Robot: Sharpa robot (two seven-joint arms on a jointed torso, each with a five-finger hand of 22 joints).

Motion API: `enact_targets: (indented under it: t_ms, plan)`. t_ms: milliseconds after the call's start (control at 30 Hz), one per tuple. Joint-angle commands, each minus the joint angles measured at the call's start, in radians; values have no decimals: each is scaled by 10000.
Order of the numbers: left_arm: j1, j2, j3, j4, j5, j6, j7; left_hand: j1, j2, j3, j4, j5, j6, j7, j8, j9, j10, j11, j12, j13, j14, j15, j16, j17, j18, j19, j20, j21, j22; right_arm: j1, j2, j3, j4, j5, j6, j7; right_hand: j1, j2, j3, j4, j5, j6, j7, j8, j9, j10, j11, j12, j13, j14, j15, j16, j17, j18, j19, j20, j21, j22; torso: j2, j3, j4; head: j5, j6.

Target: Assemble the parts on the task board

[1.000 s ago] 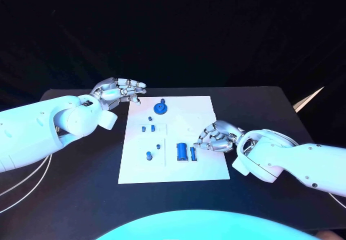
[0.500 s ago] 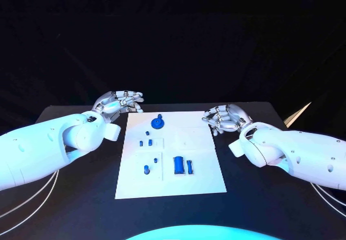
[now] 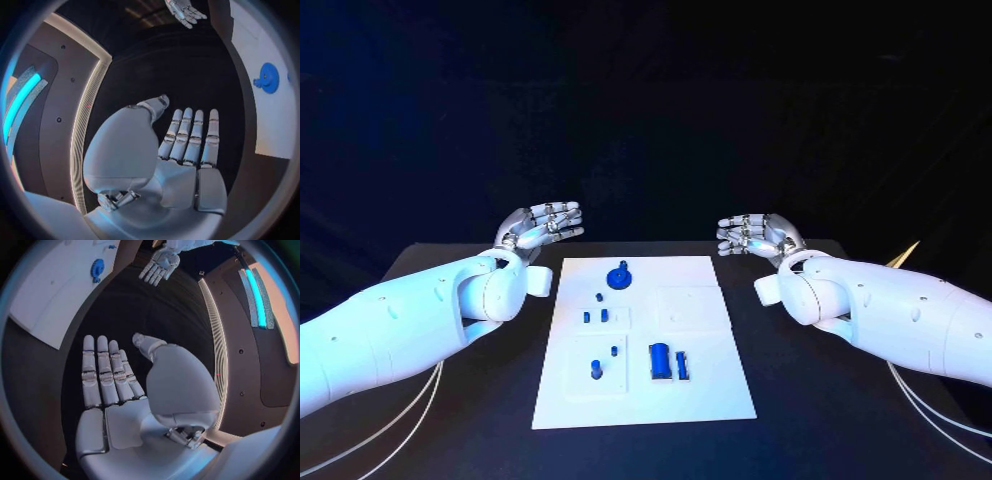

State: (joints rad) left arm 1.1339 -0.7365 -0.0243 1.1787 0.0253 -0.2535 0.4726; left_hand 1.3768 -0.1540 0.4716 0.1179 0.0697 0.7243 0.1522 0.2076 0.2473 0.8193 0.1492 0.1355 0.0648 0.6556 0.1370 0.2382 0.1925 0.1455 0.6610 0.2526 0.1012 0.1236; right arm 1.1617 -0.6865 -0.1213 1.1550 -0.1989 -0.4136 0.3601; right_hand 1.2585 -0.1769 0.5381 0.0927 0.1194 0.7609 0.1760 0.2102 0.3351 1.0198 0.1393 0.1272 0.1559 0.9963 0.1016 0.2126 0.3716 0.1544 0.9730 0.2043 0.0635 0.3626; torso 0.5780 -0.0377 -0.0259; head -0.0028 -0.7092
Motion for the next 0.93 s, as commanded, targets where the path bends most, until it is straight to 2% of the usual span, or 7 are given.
enact_targets:
  t_ms: [33, 67, 167, 200, 233, 267, 933]
  plan:
    - [6, -30, 5, 109, -20, -44, -12, -4352, 1540, -4716, -1179, -697, -7243, -1522, -2076, -2473, -8193, -1492, -1355, -648, -6556, -1370, -2382, -1925, -1455, -6610, -2526, -1012, -1236, -24, -62, 15, 112, -1, -89, 4, -3974, 1769, -5381, -927, -1194, -7609, -1760, -2102, -3351, -3198, -1393, -1272, -1559, -9963, -1016, -2126, -3716, -1544, -9730, -2043, -635, -3626, 3, 6, 1, -13, 1]
    - [-4, -35, 8, 154, -23, -105, -6, -4797, 1540, -4716, -1179, -697, -7243, -1522, -2076, -2473, -8193, -1492, -1355, -648, -6556, -1370, -2382, -1925, -1455, -6610, -2526, -1012, -1236, -40, -75, 33, 173, 30, -142, 29, -4351, 1769, -5381, -927, -1194, -7609, -1760, -2102, -3351, -10198, -1393, -1272, -1559, -9963, -1016, -2126, -3716, -1544, -9730, -2043, -635, -3626, -7, 16, 8, -12, 31]
    - [-66, -64, 25, 431, -40, -478, 29, -6039, 1540, -4716, -1179, -697, -7243, -1522, -2076, -2473, -8193, -1492, -1355, -648, -6556, -1370, -2382, -1925, -1455, -6610, -2526, -1012, -1236, -141, -156, 144, 546, 213, -462, 176, -5509, 1769, -5381, -927, -1194, -7609, -1760, -2102, -3351, -10198, -1393, -1272, -1559, -9963, -1016, -2126, -3716, -1544, -9730, -2043, -635, -3626, -65, 79, 52, -5, 218]
    - [-90, -76, 32, 543, -46, -628, 43, -6344, 1540, -4716, -1179, -697, -7243, -1522, -2076, -2473, -8193, -1492, -1355, -648, -6556, -1370, -2382, -1925, -1455, -6610, -2526, -1012, -1236, -182, -188, 188, 696, 287, -591, 235, -12585, 1769, -5381, -927, -1194, -7609, -1760, -2102, -3351, -10198, -1393, -1272, -1559, -9963, -1016, -2126, -3716, -1544, -9730, -2043, -635, -3626, -88, 105, 70, -2, 293]
    - [-119, -90, 40, 669, -54, -798, 60, -6547, 1540, -4716, -1179, -697, -7243, -1522, -2076, -2473, -8193, -1492, -1355, -648, -6556, -1370, -2382, -1925, -1455, -6610, -2526, -1012, -1236, -228, -225, 239, 866, 371, -738, 302, -12585, 1769, -5381, -927, -1194, -7609, -1760, -2102, -3351, -10198, -1393, -1272, -1559, -9963, -1016, -2126, -3716, -1544, -9730, -2043, -635, -3626, -115, 134, 90, 1, 378]
    - [-151, -105, 49, 815, -63, -994, 78, -13768, 1540, -4716, -1179, -697, -7243, -1522, -2076, -2473, -8193, -1492, -1355, -648, -6556, -1370, -2382, -1925, -1455, -6610, -2526, -1012, -1236, -281, -268, 297, 1063, 468, -907, 380, -12585, 1769, -5381, -927, -1194, -7609, -1760, -2102, -3351, -10198, -1393, -1272, -1559, -9963, -1016, -2126, -3716, -1544, -9730, -2043, -635, -3626, -146, 167, 114, 5, 476]
    - [-837, -434, 243, 3904, -253, -5153, 473, -13768, 1540, -4716, -1179, -697, -7243, -1522, -2076, -2473, -8193, -1492, -1355, -648, -6556, -1370, -2382, -1925, -1455, -6610, -2526, -1012, -1236, -1117, -935, 1213, 4150, 1989, -3564, 1599, -12585, 1769, -5381, -927, -1194, -7609, -1760, -2102, -3351, -10198, -1393, -1272, -1559, -9963, -1016, -2126, -3716, -1544, -9730, -2043, -635, -3626, -338, 377, 259, 28, 1092]
